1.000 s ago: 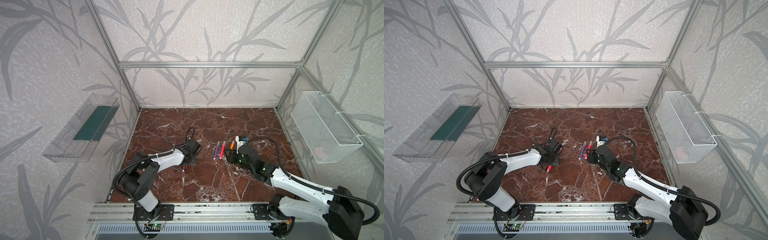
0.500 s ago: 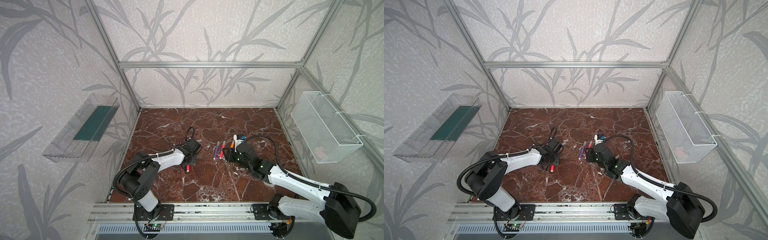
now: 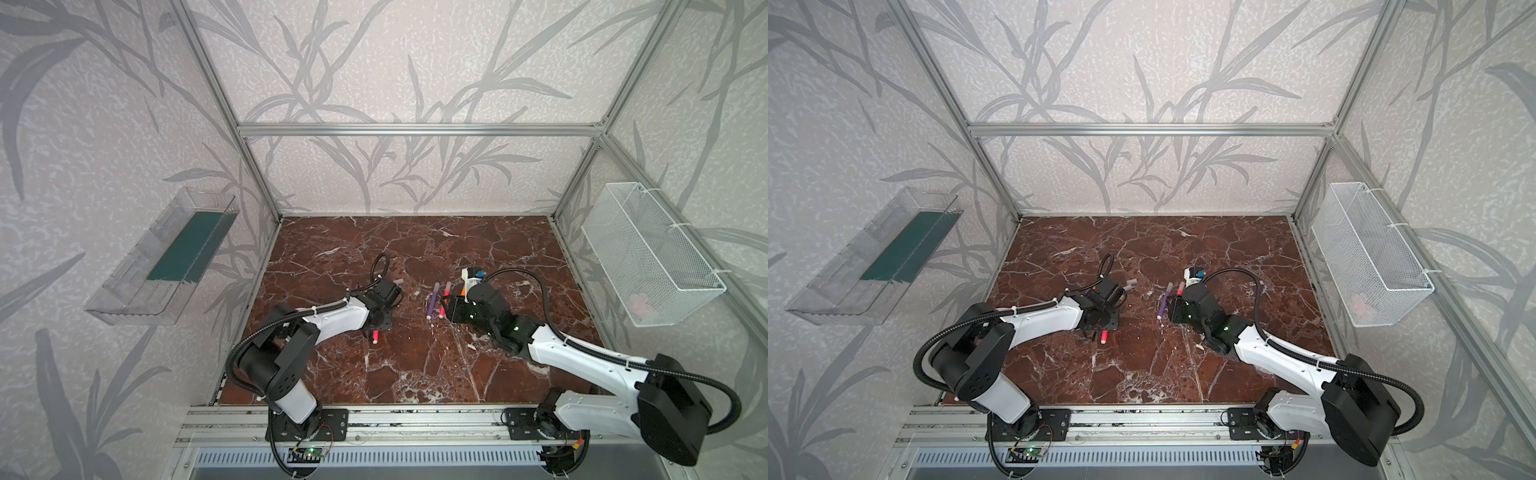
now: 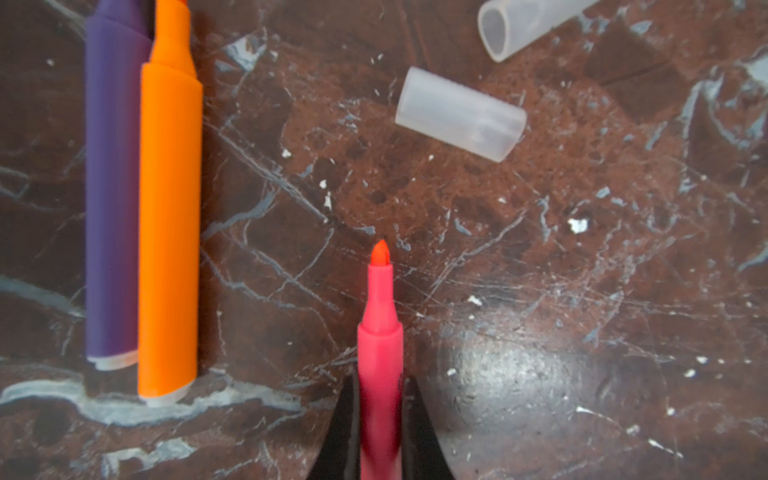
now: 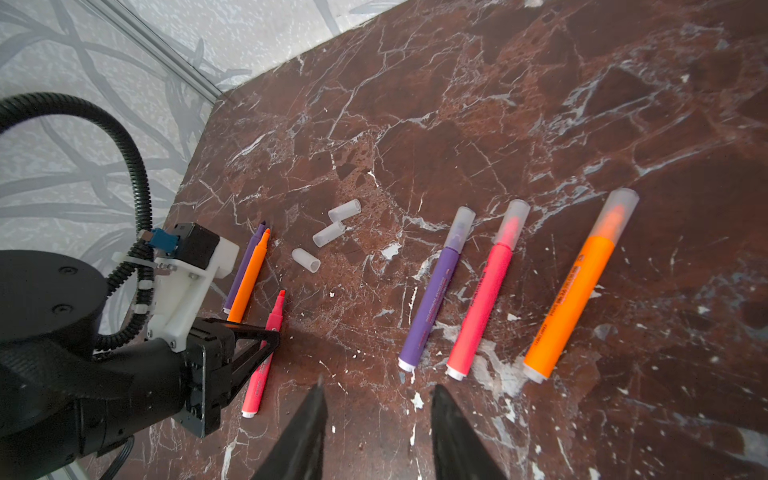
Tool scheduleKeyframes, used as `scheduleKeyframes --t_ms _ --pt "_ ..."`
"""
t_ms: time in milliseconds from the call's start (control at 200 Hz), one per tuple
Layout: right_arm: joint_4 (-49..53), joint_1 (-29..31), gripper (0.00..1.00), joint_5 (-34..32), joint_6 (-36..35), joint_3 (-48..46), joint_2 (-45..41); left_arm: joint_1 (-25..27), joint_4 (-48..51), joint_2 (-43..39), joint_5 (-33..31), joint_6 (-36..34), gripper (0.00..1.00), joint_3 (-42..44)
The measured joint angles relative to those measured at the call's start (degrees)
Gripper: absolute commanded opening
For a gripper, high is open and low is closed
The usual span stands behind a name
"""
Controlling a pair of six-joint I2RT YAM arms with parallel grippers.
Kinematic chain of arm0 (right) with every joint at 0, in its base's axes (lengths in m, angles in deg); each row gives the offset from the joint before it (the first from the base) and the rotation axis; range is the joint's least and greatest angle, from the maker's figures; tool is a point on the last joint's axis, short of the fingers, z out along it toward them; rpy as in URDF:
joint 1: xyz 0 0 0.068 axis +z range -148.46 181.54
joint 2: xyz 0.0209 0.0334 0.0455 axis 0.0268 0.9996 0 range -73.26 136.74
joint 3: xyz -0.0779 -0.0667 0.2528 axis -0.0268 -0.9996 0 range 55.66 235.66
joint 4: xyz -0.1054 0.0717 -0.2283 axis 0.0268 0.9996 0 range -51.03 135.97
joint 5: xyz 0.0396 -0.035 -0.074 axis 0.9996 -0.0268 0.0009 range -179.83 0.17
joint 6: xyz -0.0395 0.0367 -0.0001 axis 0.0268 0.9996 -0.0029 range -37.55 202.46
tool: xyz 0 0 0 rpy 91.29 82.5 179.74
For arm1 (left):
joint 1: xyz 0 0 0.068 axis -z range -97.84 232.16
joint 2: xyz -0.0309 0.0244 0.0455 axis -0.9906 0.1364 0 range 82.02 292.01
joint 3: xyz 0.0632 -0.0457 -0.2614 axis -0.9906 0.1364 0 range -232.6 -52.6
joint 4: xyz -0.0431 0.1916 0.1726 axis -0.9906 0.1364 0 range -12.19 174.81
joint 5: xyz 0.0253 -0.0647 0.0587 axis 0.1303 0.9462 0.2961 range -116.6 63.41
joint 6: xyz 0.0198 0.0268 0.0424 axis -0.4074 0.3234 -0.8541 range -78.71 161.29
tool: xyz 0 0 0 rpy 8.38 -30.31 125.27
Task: Insert the pens into the pen caps
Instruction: 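Lift the pink marker with the left gripper while the right moves over the caps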
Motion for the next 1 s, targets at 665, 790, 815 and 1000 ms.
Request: scheduleKeyframes --t_ms 665,790,815,1000 --pt "15.72 5.09 0.47 4.66 -23.47 48.00 45.42 -5.55 10.54 -35.58 -7.43 5.07 0.00 9.49" --pt "21.00 7.74 0.47 3.91 -26.38 53.27 50.53 -5.99 11.54 -37.22 -8.13 5.35 0.00 10.19" --pt "22.21 8.13 0.48 3.61 -26.88 54.47 51.60 -6.03 11.63 -37.22 -8.15 5.35 0.00 10.21" --pt "28.65 9.70 0.48 1.14 -30.32 61.83 57.70 -6.27 11.76 -37.05 -7.98 5.35 0.00 10.54"
